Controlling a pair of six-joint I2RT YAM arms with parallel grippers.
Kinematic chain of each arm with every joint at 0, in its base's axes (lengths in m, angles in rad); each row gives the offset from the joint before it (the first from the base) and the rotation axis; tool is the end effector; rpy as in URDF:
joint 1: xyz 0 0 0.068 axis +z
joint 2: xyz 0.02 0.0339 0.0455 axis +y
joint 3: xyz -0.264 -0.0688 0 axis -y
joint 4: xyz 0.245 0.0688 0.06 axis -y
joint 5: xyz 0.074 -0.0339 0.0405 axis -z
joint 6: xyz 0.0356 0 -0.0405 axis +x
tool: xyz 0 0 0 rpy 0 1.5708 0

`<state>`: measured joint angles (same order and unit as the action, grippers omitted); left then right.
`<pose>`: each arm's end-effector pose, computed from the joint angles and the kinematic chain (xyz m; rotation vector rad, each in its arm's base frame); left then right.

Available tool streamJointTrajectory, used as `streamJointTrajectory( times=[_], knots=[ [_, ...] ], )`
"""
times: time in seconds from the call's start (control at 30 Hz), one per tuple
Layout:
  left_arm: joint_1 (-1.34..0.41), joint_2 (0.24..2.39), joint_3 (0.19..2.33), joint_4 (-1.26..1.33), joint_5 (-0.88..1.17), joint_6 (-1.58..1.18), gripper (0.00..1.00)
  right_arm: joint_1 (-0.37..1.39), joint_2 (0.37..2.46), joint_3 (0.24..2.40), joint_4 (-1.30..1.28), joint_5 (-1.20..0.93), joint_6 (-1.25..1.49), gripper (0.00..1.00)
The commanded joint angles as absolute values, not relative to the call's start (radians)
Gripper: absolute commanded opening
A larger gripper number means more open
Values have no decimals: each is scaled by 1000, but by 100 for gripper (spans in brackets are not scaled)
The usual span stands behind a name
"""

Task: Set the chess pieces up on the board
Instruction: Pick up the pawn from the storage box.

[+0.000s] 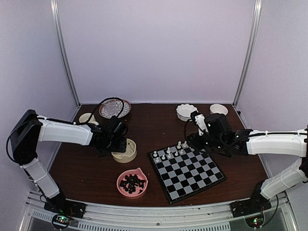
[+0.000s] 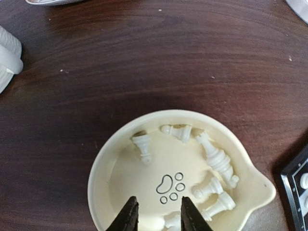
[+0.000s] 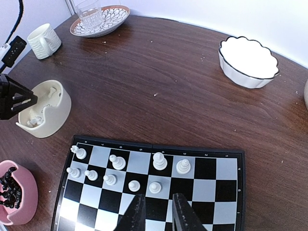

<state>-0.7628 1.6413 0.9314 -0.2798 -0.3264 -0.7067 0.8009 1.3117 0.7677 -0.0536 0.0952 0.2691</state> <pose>0.2411 -0.2147 0.1726 -0.0528 2.4944 -0.1951 0.1998 0.2012 0.2316 -0.5269 2.1467 0.5055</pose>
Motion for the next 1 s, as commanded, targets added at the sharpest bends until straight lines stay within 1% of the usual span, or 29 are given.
streamJointTrajectory(
  times=[0.0,0.17,0.33,0.43,0.57,0.97],
  knots=[
    [-753,1705,1009,-332,-443,-780,29,805,1299,756,-22,114,267,22],
    [-753,1773,1059,-349,-462,-774,27,805,1294,749,-12,106,268,22],
    [-752,1805,1085,-351,-482,-770,27,806,1285,743,-6,102,268,22],
    [-749,1821,1092,-356,-487,-773,25,807,1280,741,-5,101,268,22],
    [-740,1840,1098,-359,-482,-777,22,807,1276,739,-3,98,268,22],
    [-724,1898,1119,-345,-440,-790,18,807,1266,735,-3,95,267,22]
  ],
)
